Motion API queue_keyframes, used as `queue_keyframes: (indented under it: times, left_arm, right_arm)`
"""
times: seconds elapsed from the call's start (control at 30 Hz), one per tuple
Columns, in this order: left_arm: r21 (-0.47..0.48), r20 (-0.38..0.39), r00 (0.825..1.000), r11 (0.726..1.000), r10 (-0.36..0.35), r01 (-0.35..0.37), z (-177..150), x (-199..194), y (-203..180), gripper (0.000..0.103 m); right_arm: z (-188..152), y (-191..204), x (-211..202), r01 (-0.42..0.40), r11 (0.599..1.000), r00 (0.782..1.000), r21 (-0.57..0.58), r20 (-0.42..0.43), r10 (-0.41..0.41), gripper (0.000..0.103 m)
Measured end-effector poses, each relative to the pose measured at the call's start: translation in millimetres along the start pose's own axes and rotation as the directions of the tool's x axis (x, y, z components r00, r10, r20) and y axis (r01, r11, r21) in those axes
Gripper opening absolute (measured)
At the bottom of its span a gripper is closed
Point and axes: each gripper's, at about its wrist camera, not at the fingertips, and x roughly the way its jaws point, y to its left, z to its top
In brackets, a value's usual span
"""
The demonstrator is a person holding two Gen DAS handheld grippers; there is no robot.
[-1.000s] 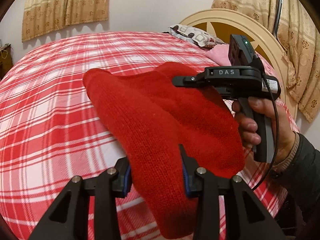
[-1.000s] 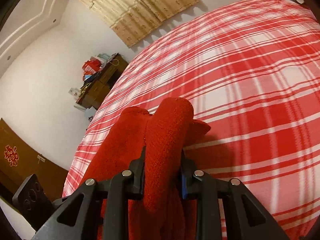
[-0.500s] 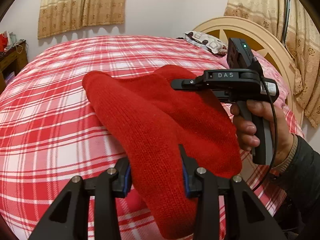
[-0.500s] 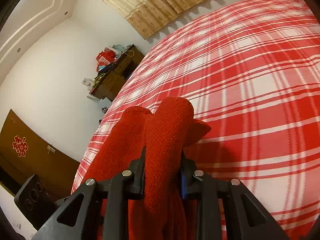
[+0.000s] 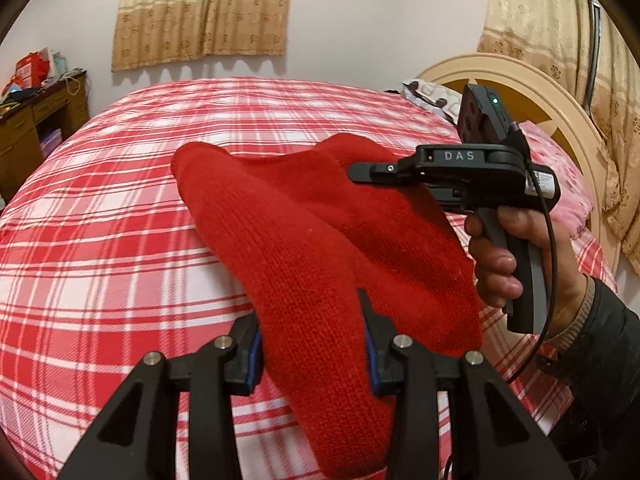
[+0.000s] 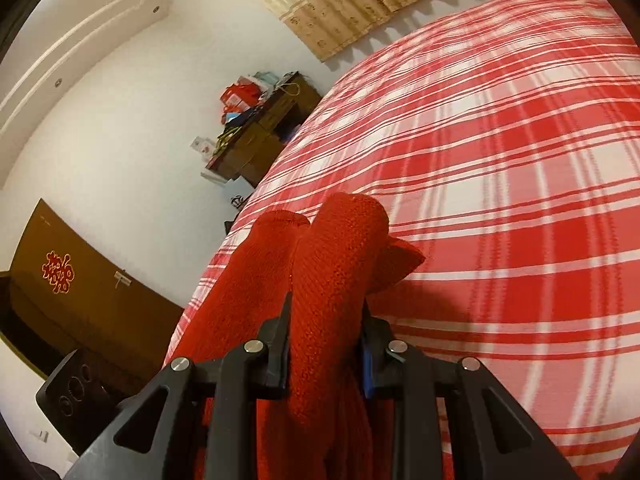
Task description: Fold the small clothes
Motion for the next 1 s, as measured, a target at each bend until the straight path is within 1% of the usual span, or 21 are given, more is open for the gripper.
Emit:
queue_keyframes:
  times: [0.47,0.6,0.87,1.0]
  left_arm:
    - [-0.066,0.027,0.997,0.995,0.073,-0.071,-16,-28,38,0.04]
    - [-0.072,0.024,0.995,0.993,0.093,-0.091,-22,-30,45,0.04]
    - [-0.098,-0.001,0.994,0.989,0.108,-0.108,-38,-31,62,0.04]
    - [-0.102,0.009,0.992,0.987,0.122,-0.121,-39,-39,67,0.04]
  right_arm:
    - [-6,45,59,-0.075,0.996,0.994,-0.047,-0.077,0.071,0.026]
    - [-10,53,75,-0.084,0.995,0.992,-0.054,-0.094,0.078,0.026]
    - [-20,66,101,-0.092,0.993,0.986,-0.068,-0.145,0.081,0.026]
    - [-22,75,111,-0.104,0.991,0.983,-0.081,-0.158,0.09,0.026]
